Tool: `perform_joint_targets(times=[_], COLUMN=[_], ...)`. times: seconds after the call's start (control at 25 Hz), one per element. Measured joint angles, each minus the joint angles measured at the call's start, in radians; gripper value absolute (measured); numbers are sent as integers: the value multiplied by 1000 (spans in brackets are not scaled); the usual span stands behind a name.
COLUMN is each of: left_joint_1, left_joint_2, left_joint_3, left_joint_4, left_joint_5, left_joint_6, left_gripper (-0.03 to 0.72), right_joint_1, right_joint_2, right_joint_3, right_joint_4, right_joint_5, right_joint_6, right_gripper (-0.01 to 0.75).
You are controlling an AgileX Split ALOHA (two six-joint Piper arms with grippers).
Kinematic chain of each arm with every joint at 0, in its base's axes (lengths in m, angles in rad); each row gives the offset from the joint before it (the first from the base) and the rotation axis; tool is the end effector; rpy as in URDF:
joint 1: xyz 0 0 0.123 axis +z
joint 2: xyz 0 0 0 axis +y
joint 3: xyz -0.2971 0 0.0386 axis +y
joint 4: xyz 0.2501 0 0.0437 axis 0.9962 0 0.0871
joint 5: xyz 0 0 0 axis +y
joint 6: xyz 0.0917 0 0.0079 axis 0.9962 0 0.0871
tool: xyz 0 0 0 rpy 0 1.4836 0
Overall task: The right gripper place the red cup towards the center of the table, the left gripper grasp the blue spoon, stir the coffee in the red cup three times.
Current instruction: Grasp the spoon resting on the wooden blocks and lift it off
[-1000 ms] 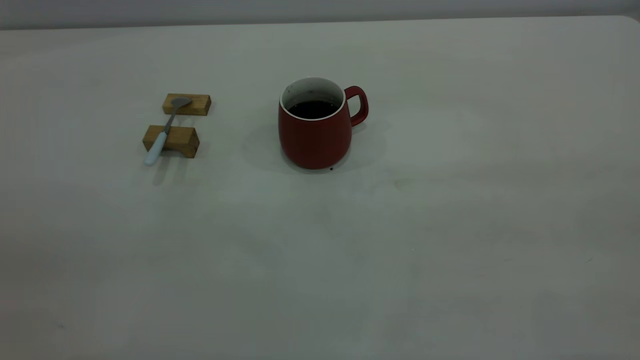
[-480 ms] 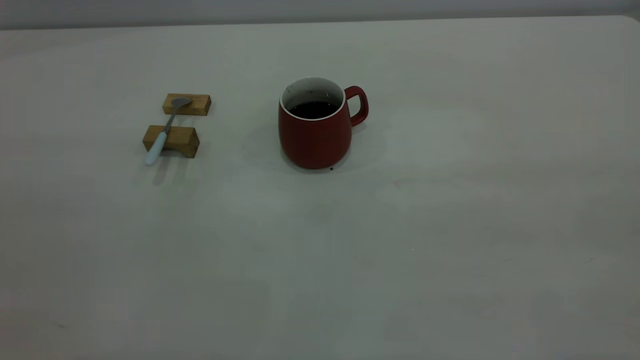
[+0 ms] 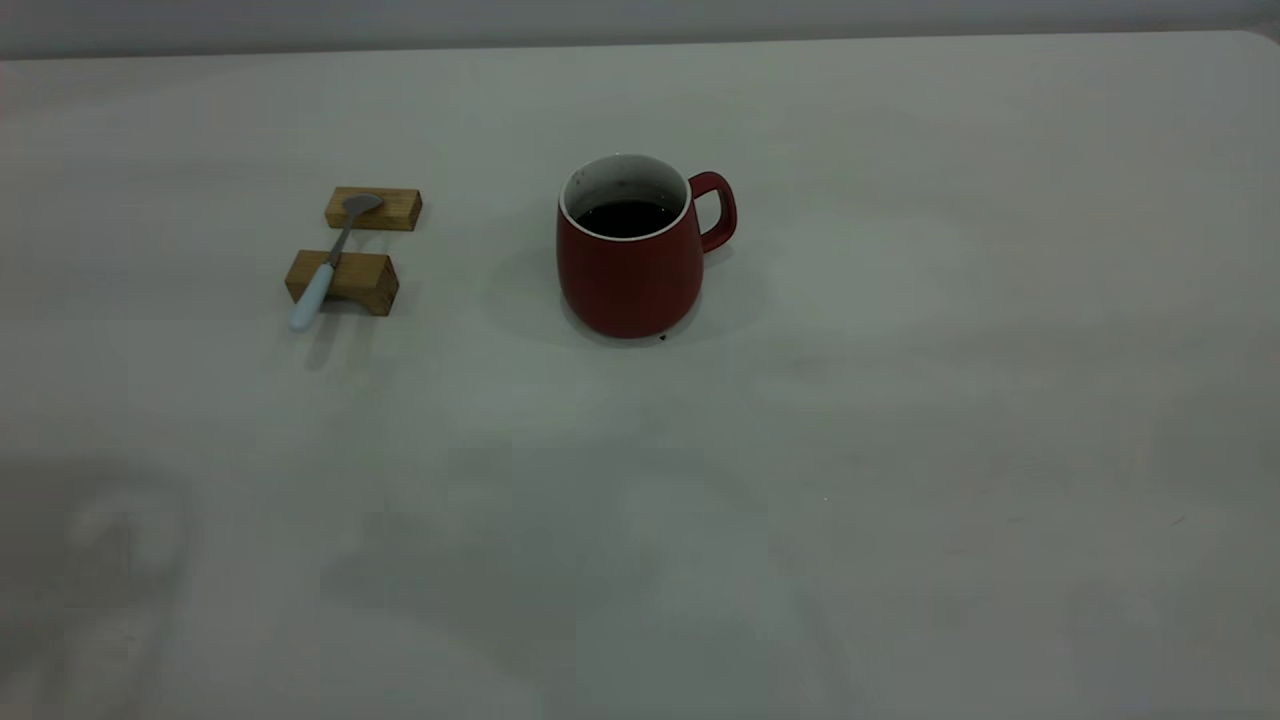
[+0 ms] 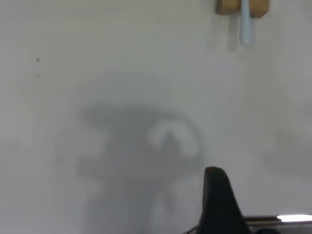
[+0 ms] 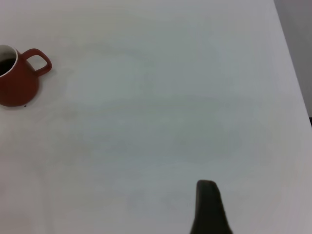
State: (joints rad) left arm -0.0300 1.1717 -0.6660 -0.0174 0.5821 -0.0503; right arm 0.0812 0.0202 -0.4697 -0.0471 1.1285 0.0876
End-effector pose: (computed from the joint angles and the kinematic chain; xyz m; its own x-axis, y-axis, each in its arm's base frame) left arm 0.2096 -0.0072 0.2513 -0.8419 -0.0396 -0.5382 -0.0194 0.9989 -0.0430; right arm -0.0134 -0.0050 0.2643 -0.5575 0.0222 -0.8299 -0.0083 0.9994 0.0323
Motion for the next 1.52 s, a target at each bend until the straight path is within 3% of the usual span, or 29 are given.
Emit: perform_joint_targets(times=[0.56, 0.88, 1.52], left_joint_1=[-6, -101, -112], left_joint_2=[731, 973, 1128], left_joint_3=[-411, -604, -667], left_joint_4=[-25, -42, -53], left_joint_5=[-51, -43, -29], left_joint_6=[-4, -4, -10], left_gripper=[525, 527, 527], right_joint_1=[0, 0, 0], right_joint_2=[0, 0, 0], right_joint_3=[0, 0, 0], right_joint_4=[0, 0, 0], right_joint_5=[0, 0, 0], right_joint_6=[0, 0, 0], right_gripper=[565, 565, 565])
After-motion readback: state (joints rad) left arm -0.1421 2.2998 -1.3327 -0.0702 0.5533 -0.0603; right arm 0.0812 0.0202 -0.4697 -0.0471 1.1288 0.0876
